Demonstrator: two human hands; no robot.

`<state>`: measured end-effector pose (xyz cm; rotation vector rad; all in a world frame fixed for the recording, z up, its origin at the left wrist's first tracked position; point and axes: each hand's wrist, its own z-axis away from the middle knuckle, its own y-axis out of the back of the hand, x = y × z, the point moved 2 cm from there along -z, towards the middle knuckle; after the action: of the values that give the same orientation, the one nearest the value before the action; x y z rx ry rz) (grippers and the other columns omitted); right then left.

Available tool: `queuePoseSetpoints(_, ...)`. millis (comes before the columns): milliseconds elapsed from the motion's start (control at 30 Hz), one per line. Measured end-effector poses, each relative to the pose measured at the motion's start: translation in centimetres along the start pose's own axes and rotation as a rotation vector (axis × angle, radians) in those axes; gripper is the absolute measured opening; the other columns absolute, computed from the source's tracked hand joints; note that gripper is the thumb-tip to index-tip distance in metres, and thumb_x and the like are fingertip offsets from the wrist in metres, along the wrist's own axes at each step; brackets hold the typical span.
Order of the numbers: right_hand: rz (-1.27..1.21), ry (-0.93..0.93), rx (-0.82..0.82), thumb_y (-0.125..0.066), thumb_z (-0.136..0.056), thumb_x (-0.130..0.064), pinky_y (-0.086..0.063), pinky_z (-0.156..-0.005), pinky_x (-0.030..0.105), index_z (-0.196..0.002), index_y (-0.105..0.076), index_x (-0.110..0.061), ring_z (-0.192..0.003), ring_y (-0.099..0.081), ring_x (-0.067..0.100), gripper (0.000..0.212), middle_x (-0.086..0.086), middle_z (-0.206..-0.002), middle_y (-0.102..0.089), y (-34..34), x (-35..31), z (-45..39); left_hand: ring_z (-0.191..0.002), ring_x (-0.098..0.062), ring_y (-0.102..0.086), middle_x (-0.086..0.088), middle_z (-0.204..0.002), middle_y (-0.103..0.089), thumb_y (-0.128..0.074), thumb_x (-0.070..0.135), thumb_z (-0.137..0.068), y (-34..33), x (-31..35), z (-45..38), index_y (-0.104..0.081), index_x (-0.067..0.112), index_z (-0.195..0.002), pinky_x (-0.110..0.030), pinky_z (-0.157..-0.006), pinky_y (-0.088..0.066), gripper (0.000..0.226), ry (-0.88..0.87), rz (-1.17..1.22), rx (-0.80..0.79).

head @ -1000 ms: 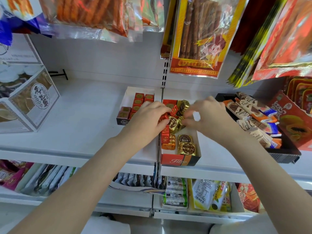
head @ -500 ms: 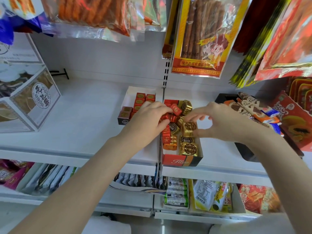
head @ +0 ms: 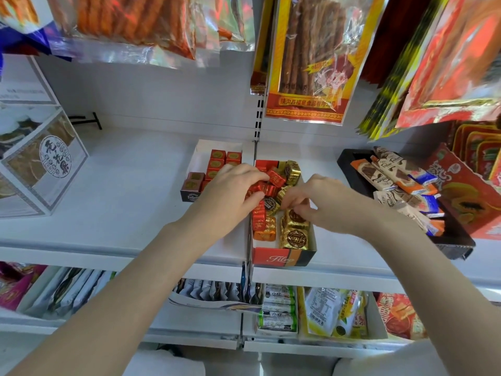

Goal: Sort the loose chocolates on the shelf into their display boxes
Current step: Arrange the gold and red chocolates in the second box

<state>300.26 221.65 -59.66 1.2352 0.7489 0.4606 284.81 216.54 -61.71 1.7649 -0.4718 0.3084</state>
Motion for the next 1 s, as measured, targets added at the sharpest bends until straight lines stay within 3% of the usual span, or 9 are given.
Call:
queuePoseSetpoints(133,-0.140,0.024,0.193,-0.062,-0.084,-0.025,-0.043,-0.092,0.036,-0.094,-0.065,-0.018,-0.093,-0.059,0.017,0.013,-0.006,-0.087,-0.069,1.0,-0.7,0.2,-0.127,-0.013,-0.039,0.004,-0.136,-0.048,-0.054,0.025,-0.089,0.1,-0.2,0.0,-0.036,0.023,-0.137,-0.028,-0.103,-0.033,0.052,0.045,0.097,0.006)
queuePoseSetpoints(233,-0.221,0.069,0.230,-0.071,-0.070,-0.042,-0.045,-0.090,0.035,-0.082,-0.059,-0.023,-0.091,-0.058,0.013,0.025,-0.019,-0.078,-0.058,0.3,-2.3,0.0,-0.122,-0.012,-0.045,0.005,-0.132,-0.051,-0.057,0.022,-0.088,0.5,-0.3,0.1,-0.043,0.023,-0.133,-0.025,-0.099,-0.038,0.047,0.062,0.140,-0.005)
queuePoseSetpoints(367,-0.218,0.066,0.247,-0.072,-0.070,-0.038,-0.043,-0.089,0.039,-0.083,-0.049,-0.026,-0.094,-0.053,0.018,0.030,-0.006,-0.088,-0.060,-1.7,-3.1,-0.9,-0.107,-0.004,-0.050,0.006,-0.124,-0.056,-0.060,0.017,-0.086,0.9,-0.6,0.3,-0.049,0.024,-0.129,-0.014,-0.085,-0.035,0.045,0.110,0.197,0.008)
queuePoseSetpoints(500,-0.392,0.034,0.256,-0.074,-0.071,-0.026,-0.043,-0.069,0.009,-0.078,-0.047,-0.028,-0.083,-0.057,0.005,0.028,-0.011,-0.084,-0.060,-0.2,-2.2,-0.6,-0.106,-0.013,-0.058,-0.002,-0.118,-0.061,-0.066,0.011,-0.080,1.2,-1.3,0.3,-0.055,0.019,-0.122,-0.024,-0.092,-0.047,0.044,0.154,0.356,0.018)
queuePoseSetpoints(567,-0.569,-0.009,0.276,-0.073,-0.074,-0.018,-0.047,-0.069,0.013,-0.081,-0.049,-0.025,-0.079,-0.059,0.007,0.026,-0.005,-0.088,-0.062,0.9,-1.2,-0.1,-0.102,-0.009,-0.056,0.001,-0.114,-0.061,-0.069,0.015,-0.078,1.5,-1.4,0.3,-0.056,0.021,-0.121,-0.015,-0.087,-0.047,0.045,0.163,0.382,0.019)
queuePoseSetpoints(633,-0.726,-0.051,0.290,-0.069,-0.077,-0.012,-0.053,-0.077,0.031,-0.089,-0.051,-0.021,-0.084,-0.065,0.016,0.024,0.001,-0.096,-0.063,1.6,-0.1,0.4,-0.099,-0.004,-0.054,0.008,-0.108,-0.058,-0.070,0.017,-0.077,1.9,-1.1,0.4,-0.053,0.023,-0.123,-0.006,-0.079,-0.044,0.049,0.150,0.404,0.001)
queuePoseSetpoints(733,-0.670,-0.110,0.333,-0.067,-0.077,-0.012,-0.054,-0.084,0.043,-0.092,-0.053,-0.022,-0.082,-0.066,0.020,0.023,0.000,-0.096,-0.061,1.6,1.4,0.6,-0.098,-0.001,-0.054,0.012,-0.107,-0.056,-0.069,0.019,-0.078,2.0,-0.1,0.7,-0.052,0.024,-0.124,-0.007,-0.078,-0.045,0.049,0.100,0.380,-0.026)
queuePoseSetpoints(833,-0.580,-0.125,0.370,-0.071,-0.075,-0.013,-0.055,-0.082,0.039,-0.094,-0.053,-0.017,-0.081,-0.065,0.016,0.027,-0.006,-0.091,-0.060,1.1,1.6,0.6,-0.090,0.004,-0.051,0.015,-0.112,-0.055,-0.066,0.020,-0.081,1.4,0.7,0.9,-0.053,0.025,-0.123,-0.002,-0.070,-0.042,0.045,0.048,0.278,-0.038)
queuePoseSetpoints(1000,-0.667,-0.100,0.493,-0.070,-0.077,-0.009,-0.057,-0.078,0.038,-0.091,-0.045,-0.011,-0.086,-0.067,0.018,0.029,0.004,-0.100,-0.061,0.4,0.6,-0.2,-0.108,-0.013,-0.049,0.003,-0.121,-0.058,-0.062,0.021,-0.084,0.1,0.7,0.0,-0.047,0.024,-0.129,-0.028,-0.092,-0.043,0.048,0.071,0.136,0.025)
